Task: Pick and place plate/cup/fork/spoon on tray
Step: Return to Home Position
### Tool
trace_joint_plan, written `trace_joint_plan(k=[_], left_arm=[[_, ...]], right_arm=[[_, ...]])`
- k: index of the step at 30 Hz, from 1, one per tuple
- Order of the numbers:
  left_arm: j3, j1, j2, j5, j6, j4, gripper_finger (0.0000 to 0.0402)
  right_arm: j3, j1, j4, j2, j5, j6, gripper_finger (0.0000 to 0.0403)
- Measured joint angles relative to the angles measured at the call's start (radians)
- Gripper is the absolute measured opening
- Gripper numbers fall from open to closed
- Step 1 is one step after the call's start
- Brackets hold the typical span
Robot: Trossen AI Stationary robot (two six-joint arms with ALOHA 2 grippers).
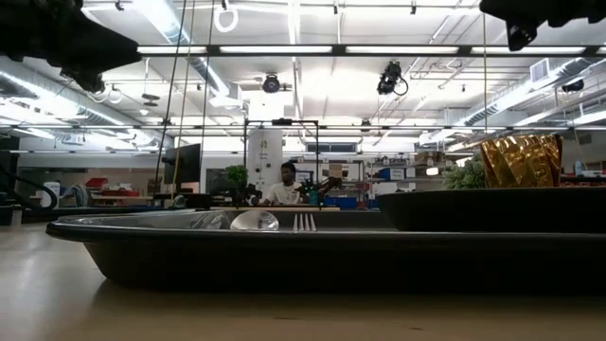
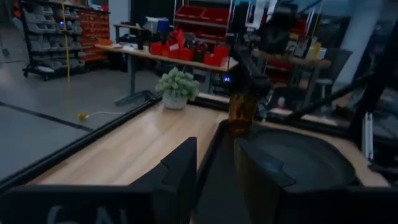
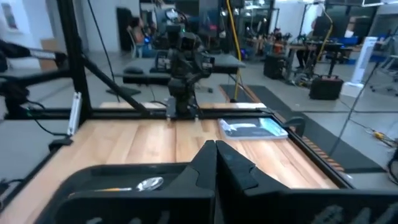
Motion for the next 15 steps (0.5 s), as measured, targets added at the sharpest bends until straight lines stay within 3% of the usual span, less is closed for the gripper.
trace_joint_plan(k=[8,15], left_arm=[[-0.151,0.001,0.000,0.115,0.045,0.266,0.0116],[-0.235,0.053,0.001,0.136,0.043,0.385,0.0115]], right_arm=[[-0.067,-0.027,0.089,-0.105,-0.041,-0.044,0.0007],[-0.068,-0.054,0.098,-0.112,-0.175,-0.064,0.0007]])
